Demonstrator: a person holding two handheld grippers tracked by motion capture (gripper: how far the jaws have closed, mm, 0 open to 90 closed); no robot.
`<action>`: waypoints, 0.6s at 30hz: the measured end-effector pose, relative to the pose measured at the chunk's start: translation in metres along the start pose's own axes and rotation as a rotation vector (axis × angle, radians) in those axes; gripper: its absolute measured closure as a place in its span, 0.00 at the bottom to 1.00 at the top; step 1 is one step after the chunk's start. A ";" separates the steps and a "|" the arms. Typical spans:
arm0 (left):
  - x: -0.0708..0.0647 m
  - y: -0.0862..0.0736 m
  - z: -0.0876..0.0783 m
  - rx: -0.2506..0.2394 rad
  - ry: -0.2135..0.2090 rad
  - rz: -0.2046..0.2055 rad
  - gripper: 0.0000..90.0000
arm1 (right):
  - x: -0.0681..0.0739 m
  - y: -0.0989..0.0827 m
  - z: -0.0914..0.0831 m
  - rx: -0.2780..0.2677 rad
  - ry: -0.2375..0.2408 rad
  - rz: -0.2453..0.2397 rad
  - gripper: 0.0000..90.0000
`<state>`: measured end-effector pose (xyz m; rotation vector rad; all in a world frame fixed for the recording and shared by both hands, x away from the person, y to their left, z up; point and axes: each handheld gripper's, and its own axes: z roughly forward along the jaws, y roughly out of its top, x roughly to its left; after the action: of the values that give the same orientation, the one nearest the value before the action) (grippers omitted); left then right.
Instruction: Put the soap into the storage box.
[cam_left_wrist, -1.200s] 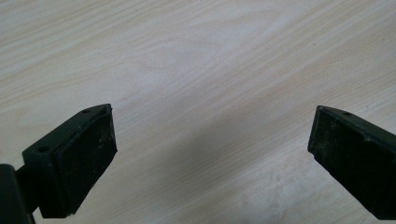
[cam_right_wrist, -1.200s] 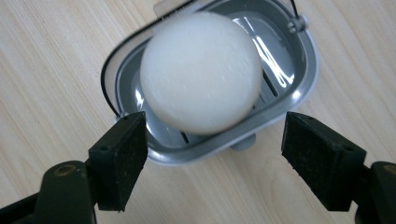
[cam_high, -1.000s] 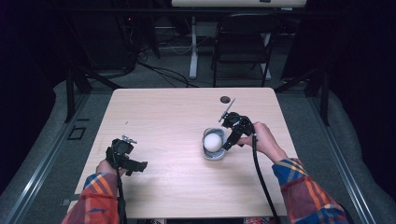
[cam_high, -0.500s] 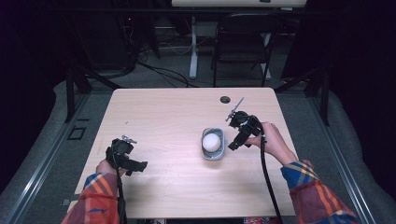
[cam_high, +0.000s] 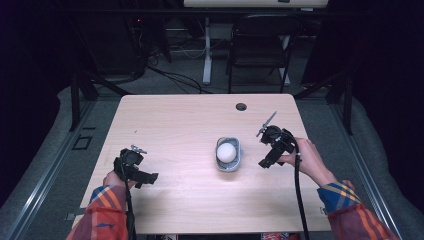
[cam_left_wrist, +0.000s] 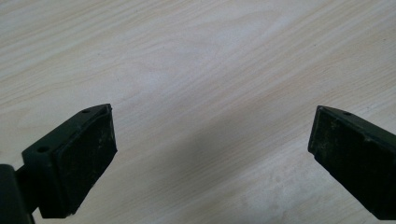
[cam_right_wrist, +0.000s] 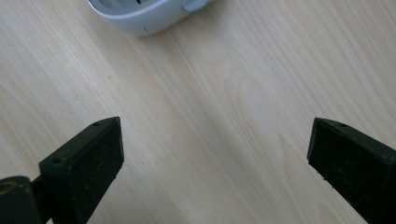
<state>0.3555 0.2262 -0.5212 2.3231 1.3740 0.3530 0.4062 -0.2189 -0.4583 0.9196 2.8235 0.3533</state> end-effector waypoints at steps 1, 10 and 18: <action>0.000 0.000 0.000 -0.001 0.002 -0.001 0.01 | 0.000 -0.002 0.000 0.004 -0.007 0.006 0.03; 0.000 0.000 0.000 -0.005 0.004 0.003 0.01 | -0.005 -0.030 -0.002 0.008 -0.031 0.051 0.00; 0.000 0.001 0.001 0.003 0.003 0.007 0.01 | -0.002 -0.054 0.006 0.040 -0.047 0.056 0.00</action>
<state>0.3562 0.2255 -0.5218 2.3310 1.3690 0.3575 0.3783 -0.2614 -0.4786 1.0026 2.7770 0.2789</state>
